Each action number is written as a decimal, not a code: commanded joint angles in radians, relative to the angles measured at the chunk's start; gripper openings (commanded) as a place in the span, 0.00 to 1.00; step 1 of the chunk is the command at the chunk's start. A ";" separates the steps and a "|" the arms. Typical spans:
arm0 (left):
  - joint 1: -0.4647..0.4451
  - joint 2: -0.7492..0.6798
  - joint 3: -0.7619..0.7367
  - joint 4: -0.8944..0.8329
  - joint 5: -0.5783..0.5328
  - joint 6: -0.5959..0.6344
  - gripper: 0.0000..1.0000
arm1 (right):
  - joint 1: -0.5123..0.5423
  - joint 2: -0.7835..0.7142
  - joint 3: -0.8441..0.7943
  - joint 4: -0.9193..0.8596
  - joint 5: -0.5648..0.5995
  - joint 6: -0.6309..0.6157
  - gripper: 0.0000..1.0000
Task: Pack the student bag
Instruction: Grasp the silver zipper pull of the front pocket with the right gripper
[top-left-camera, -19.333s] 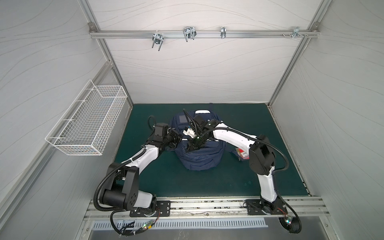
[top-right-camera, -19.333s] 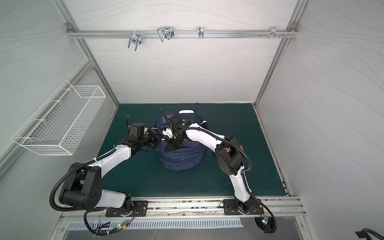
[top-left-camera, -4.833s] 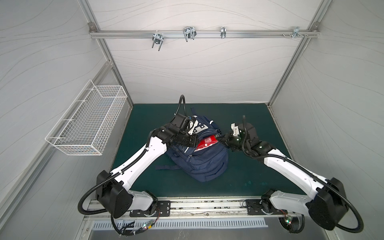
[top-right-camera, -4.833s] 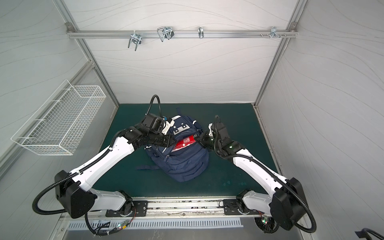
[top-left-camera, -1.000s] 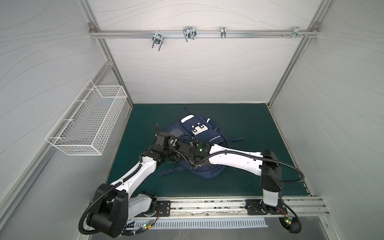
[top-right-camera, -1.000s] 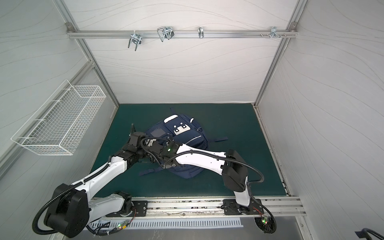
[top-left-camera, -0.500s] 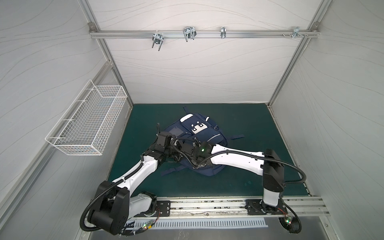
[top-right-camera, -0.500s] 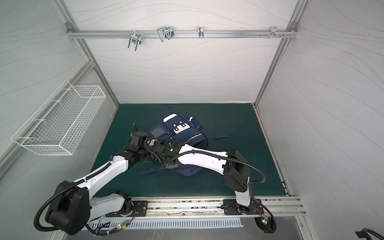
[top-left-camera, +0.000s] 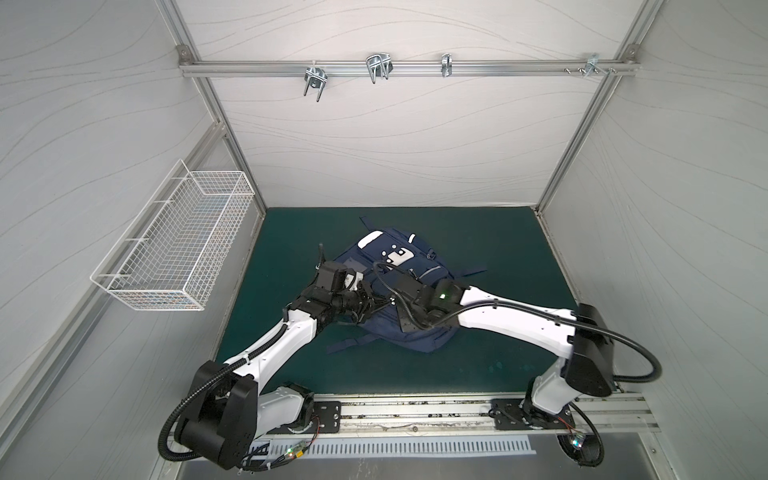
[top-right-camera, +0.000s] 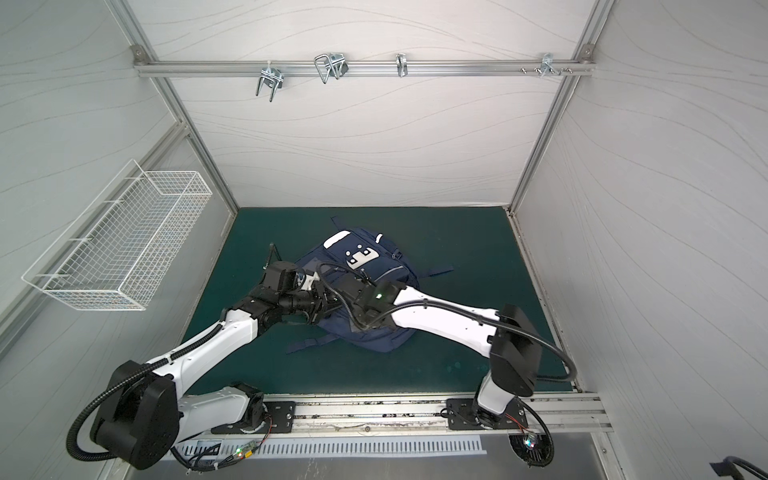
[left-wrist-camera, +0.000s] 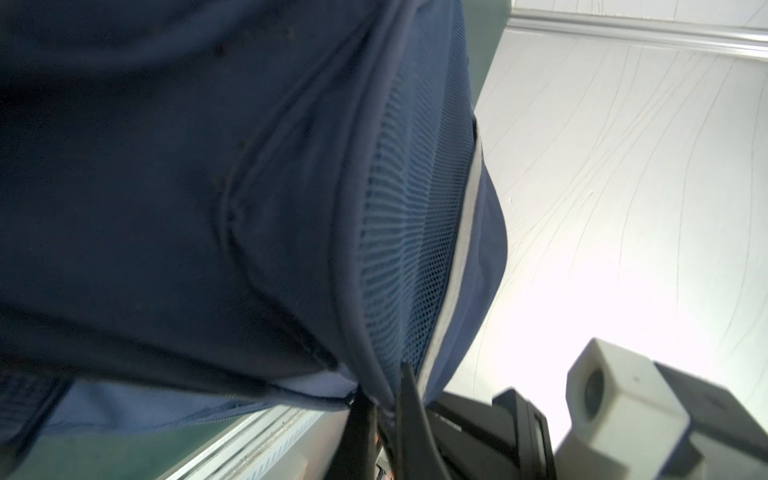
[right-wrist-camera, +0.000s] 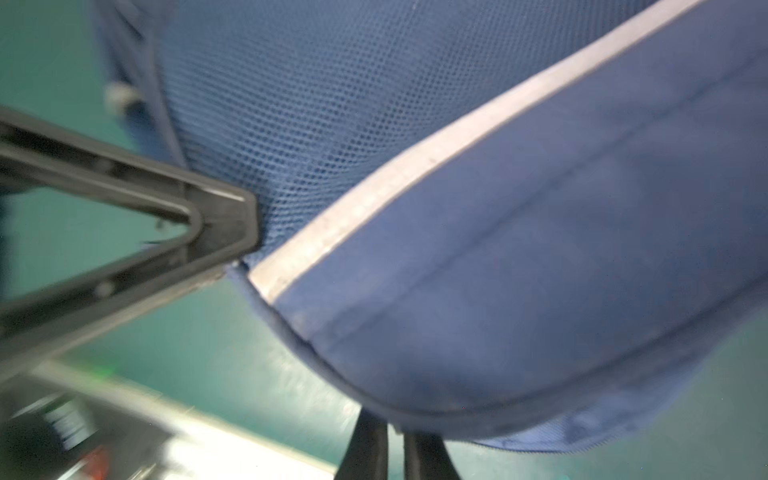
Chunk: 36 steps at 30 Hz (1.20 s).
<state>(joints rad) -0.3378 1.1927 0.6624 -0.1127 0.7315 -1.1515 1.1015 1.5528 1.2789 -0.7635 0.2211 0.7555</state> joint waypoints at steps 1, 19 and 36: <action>0.040 -0.019 0.031 -0.073 -0.095 0.039 0.00 | -0.132 -0.169 -0.138 -0.042 -0.085 -0.066 0.00; 0.040 -0.028 0.046 -0.054 -0.060 0.039 0.00 | -0.034 -0.197 -0.102 -0.028 0.008 -0.155 0.54; 0.040 -0.013 0.059 -0.057 -0.050 0.040 0.00 | 0.089 0.046 0.031 -0.037 0.123 -0.401 0.44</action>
<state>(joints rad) -0.3058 1.1862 0.6765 -0.2119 0.6880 -1.1278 1.1854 1.5761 1.2892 -0.7689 0.3084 0.4068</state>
